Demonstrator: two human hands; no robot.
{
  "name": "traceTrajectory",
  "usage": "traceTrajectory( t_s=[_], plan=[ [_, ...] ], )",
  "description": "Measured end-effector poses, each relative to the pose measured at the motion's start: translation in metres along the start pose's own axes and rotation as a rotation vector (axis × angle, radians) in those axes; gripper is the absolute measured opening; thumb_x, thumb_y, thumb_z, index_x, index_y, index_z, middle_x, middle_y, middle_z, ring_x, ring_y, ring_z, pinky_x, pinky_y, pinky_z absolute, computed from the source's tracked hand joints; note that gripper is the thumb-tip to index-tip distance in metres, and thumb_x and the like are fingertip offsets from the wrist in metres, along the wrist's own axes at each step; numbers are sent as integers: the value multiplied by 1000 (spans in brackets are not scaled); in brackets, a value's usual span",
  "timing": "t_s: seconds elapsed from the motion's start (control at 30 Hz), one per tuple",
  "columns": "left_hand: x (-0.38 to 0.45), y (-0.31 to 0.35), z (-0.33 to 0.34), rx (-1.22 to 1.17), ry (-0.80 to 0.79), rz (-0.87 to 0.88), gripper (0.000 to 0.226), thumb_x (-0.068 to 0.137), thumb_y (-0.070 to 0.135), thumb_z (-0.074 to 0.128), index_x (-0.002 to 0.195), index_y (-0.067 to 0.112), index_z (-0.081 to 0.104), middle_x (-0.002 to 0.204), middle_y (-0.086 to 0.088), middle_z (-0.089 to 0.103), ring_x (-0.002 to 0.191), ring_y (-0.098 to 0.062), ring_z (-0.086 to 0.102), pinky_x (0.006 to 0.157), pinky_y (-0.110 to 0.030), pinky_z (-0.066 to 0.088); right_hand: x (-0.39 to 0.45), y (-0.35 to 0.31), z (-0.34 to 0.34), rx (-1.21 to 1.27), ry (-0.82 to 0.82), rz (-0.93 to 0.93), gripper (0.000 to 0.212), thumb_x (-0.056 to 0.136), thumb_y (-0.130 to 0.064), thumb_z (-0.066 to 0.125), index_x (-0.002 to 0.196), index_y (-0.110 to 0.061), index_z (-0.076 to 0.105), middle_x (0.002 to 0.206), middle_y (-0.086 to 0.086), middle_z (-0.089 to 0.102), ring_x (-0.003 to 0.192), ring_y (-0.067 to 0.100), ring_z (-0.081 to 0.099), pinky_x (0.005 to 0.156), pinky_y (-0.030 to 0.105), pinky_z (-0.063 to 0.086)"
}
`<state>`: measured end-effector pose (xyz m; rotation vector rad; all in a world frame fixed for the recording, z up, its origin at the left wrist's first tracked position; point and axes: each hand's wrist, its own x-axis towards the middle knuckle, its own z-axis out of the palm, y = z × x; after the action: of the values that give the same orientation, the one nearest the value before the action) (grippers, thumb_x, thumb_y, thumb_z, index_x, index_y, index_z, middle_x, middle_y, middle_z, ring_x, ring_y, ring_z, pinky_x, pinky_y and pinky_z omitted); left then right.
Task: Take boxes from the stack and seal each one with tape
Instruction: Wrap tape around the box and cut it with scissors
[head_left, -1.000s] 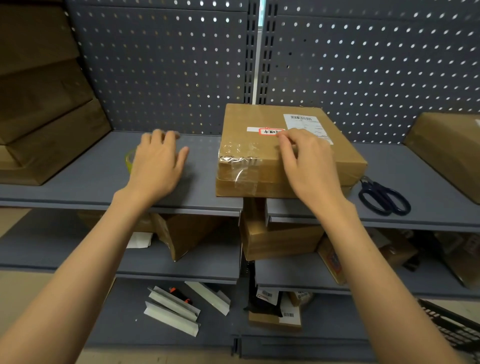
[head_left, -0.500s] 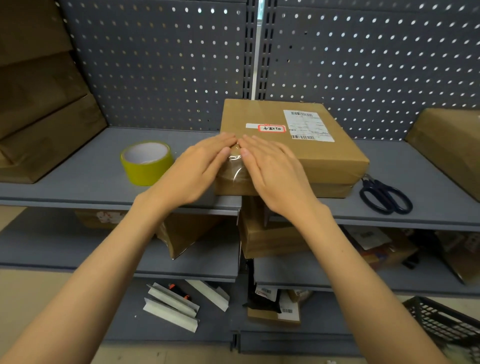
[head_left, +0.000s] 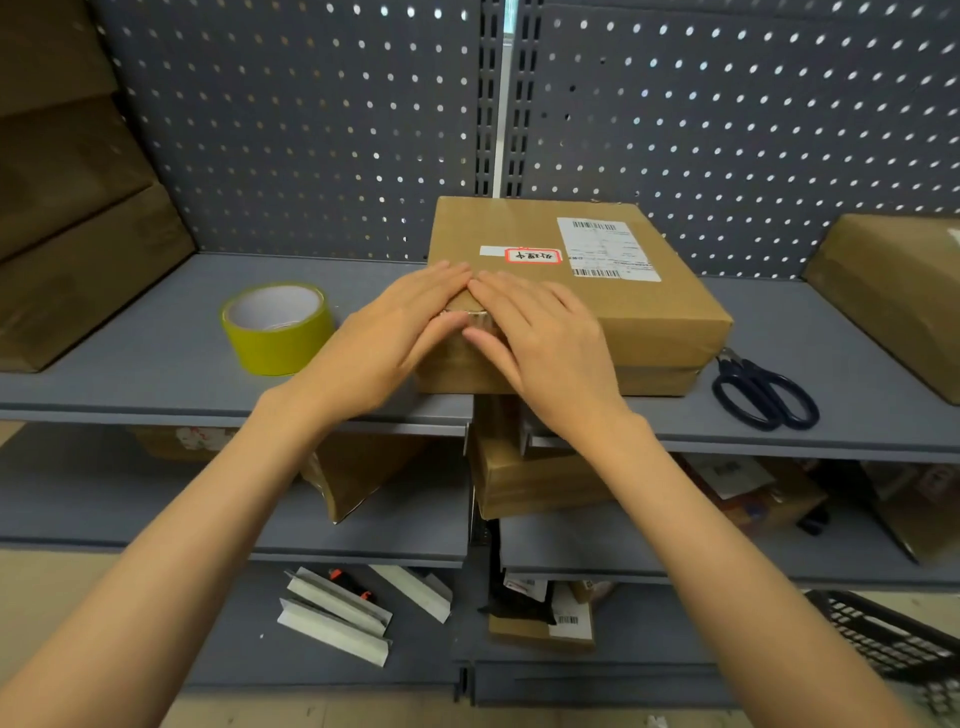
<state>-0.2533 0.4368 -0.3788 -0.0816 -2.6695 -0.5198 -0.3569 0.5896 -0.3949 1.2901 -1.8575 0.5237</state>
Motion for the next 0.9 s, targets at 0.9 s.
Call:
traceTrajectory(
  t_s=[0.9],
  plan=[
    [-3, -6, 7, -102, 20, 45, 72, 87, 45, 54, 146, 12, 30, 149, 9, 25, 146, -13, 13, 114, -10, 8, -6, -8, 2, 5, 17, 79, 47, 89, -47, 56, 120, -12, 65, 123, 2, 65, 115, 19, 60, 95, 31, 35]
  ],
)
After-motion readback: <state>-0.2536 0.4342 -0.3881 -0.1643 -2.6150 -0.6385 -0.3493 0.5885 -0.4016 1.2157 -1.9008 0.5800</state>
